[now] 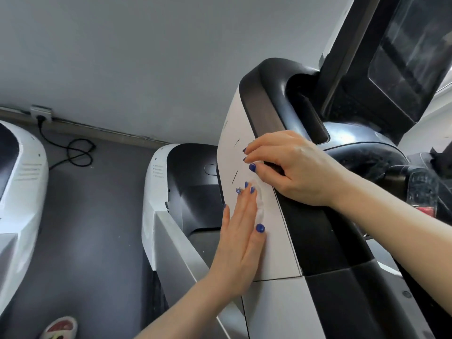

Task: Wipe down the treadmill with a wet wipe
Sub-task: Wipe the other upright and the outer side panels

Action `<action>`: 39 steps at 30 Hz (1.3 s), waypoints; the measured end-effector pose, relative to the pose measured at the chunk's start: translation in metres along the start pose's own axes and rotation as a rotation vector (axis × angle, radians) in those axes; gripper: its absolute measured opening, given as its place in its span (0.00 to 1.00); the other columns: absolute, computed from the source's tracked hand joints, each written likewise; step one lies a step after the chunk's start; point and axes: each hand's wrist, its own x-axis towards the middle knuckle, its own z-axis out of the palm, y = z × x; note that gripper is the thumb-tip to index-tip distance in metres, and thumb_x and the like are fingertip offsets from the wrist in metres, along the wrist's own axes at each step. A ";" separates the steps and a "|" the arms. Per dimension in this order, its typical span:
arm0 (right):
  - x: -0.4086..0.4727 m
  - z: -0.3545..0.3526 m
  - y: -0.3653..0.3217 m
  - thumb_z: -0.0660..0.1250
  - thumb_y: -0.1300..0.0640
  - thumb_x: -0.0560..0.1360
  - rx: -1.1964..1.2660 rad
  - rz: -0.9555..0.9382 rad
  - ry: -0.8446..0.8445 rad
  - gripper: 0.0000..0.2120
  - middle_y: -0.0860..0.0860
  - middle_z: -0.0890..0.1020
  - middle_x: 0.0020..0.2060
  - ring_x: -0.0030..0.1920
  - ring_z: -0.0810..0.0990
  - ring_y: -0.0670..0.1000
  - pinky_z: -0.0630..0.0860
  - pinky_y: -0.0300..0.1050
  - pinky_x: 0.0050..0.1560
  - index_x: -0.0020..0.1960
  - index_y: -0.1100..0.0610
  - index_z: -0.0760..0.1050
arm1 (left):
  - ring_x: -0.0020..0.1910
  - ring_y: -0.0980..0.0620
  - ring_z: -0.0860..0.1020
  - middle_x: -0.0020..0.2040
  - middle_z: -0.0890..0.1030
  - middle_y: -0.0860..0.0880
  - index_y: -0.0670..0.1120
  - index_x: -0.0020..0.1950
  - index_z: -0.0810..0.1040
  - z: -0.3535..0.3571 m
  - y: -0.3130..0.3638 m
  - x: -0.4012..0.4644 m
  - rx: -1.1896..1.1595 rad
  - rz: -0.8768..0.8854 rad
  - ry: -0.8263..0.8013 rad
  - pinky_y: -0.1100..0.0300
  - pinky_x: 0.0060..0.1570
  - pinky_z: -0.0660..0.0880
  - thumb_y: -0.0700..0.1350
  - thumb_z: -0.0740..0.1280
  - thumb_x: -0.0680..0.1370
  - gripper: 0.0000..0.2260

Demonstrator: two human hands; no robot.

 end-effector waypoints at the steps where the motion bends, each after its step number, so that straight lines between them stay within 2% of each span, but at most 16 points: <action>1: 0.000 0.001 -0.001 0.58 0.52 0.80 0.008 -0.012 0.011 0.18 0.48 0.85 0.52 0.55 0.82 0.49 0.76 0.53 0.60 0.51 0.58 0.85 | 0.81 0.58 0.41 0.82 0.43 0.64 0.56 0.82 0.42 -0.002 -0.002 0.004 -0.003 -0.009 0.007 0.56 0.78 0.34 0.66 0.40 0.83 0.29; 4: -0.001 0.002 -0.001 0.62 0.56 0.79 0.043 0.003 0.052 0.13 0.49 0.86 0.47 0.49 0.83 0.49 0.79 0.52 0.52 0.48 0.59 0.85 | 0.81 0.58 0.41 0.82 0.43 0.63 0.54 0.82 0.43 -0.003 -0.003 0.012 -0.018 -0.016 0.023 0.57 0.78 0.34 0.66 0.41 0.83 0.31; 7: -0.001 0.003 -0.001 0.64 0.58 0.78 0.060 0.030 0.064 0.11 0.48 0.86 0.44 0.46 0.83 0.48 0.79 0.49 0.50 0.46 0.58 0.85 | 0.81 0.58 0.40 0.82 0.43 0.61 0.53 0.82 0.42 0.001 -0.001 0.007 -0.039 -0.041 0.006 0.57 0.78 0.34 0.66 0.40 0.82 0.31; 9: -0.001 0.002 -0.001 0.64 0.58 0.77 0.072 0.040 0.079 0.10 0.47 0.85 0.43 0.45 0.83 0.48 0.78 0.48 0.49 0.46 0.58 0.85 | 0.81 0.59 0.41 0.82 0.43 0.63 0.54 0.82 0.42 0.002 -0.002 0.000 -0.045 -0.055 -0.006 0.57 0.77 0.34 0.67 0.40 0.82 0.32; 19: 0.000 0.003 -0.002 0.61 0.54 0.78 0.067 0.025 0.072 0.14 0.46 0.86 0.43 0.45 0.84 0.48 0.74 0.44 0.53 0.45 0.57 0.85 | 0.80 0.62 0.42 0.81 0.43 0.65 0.57 0.82 0.41 0.008 -0.020 -0.022 -0.149 -0.191 -0.050 0.56 0.77 0.35 0.73 0.39 0.78 0.37; 22: 0.000 0.002 -0.001 0.63 0.57 0.77 0.062 0.037 0.066 0.11 0.46 0.86 0.44 0.46 0.83 0.48 0.74 0.45 0.54 0.46 0.57 0.85 | 0.81 0.61 0.43 0.82 0.44 0.63 0.56 0.82 0.41 0.009 -0.025 -0.018 -0.163 -0.185 -0.033 0.57 0.77 0.35 0.69 0.42 0.81 0.33; 25: 0.001 0.000 -0.001 0.66 0.60 0.76 0.057 0.046 0.061 0.08 0.47 0.86 0.44 0.46 0.83 0.48 0.74 0.43 0.54 0.46 0.58 0.85 | 0.80 0.64 0.44 0.82 0.45 0.62 0.55 0.82 0.43 0.007 -0.030 -0.001 -0.193 -0.237 0.022 0.58 0.78 0.35 0.63 0.46 0.82 0.30; 33: -0.001 0.001 -0.002 0.67 0.61 0.76 0.035 0.039 0.055 0.08 0.47 0.86 0.46 0.47 0.82 0.46 0.75 0.45 0.55 0.47 0.58 0.85 | 0.80 0.62 0.43 0.83 0.45 0.61 0.52 0.82 0.44 0.018 -0.039 -0.025 -0.210 -0.239 0.010 0.58 0.78 0.34 0.67 0.43 0.81 0.34; 39: 0.001 -0.001 -0.001 0.67 0.61 0.76 0.051 0.050 0.032 0.08 0.46 0.86 0.47 0.49 0.82 0.45 0.74 0.43 0.56 0.48 0.57 0.85 | 0.79 0.67 0.42 0.82 0.46 0.61 0.55 0.82 0.43 0.004 -0.059 0.034 -0.252 -0.337 0.062 0.62 0.77 0.34 0.62 0.45 0.81 0.30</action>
